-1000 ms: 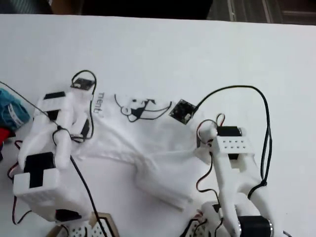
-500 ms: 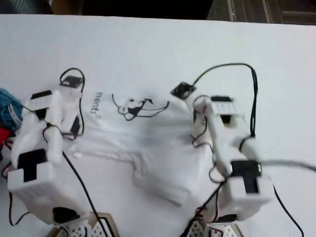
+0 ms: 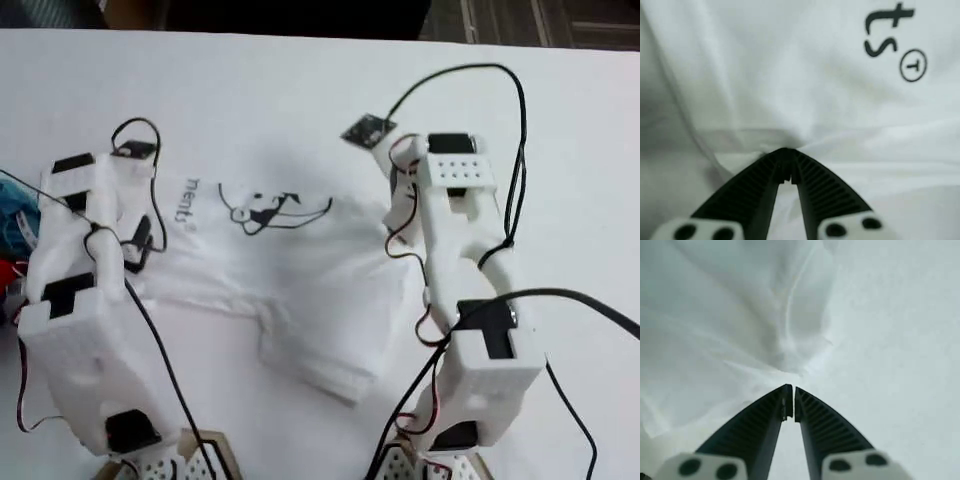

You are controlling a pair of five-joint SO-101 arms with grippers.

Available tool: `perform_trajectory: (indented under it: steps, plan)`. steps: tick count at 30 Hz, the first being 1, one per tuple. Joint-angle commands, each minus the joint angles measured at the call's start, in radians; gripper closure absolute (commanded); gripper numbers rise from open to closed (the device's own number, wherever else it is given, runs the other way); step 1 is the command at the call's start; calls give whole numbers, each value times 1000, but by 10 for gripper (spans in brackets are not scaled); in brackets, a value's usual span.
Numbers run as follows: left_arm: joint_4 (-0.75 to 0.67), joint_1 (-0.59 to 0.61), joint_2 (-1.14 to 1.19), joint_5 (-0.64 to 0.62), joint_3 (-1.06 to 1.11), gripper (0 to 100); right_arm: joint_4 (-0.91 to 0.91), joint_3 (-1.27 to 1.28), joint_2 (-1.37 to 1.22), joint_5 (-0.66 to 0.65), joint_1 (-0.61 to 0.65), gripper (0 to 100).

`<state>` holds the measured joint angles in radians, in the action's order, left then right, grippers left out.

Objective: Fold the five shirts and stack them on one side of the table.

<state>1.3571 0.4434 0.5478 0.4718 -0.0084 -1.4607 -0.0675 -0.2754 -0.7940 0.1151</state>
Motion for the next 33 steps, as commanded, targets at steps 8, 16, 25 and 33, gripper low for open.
perform_trajectory:
  steps: [8,16,25,33]
  plan:
    - [-26,32,23,-75,-38,976,183,-121,-77,204,110,977]
    - [-31,34,23,-75,-25,976,160,-287,-315,203,90,977]
    - [-38,34,21,-80,-22,976,53,-304,-352,198,-76,977]
    - [-38,34,21,-80,-22,976,-44,-310,-225,115,-76,977]
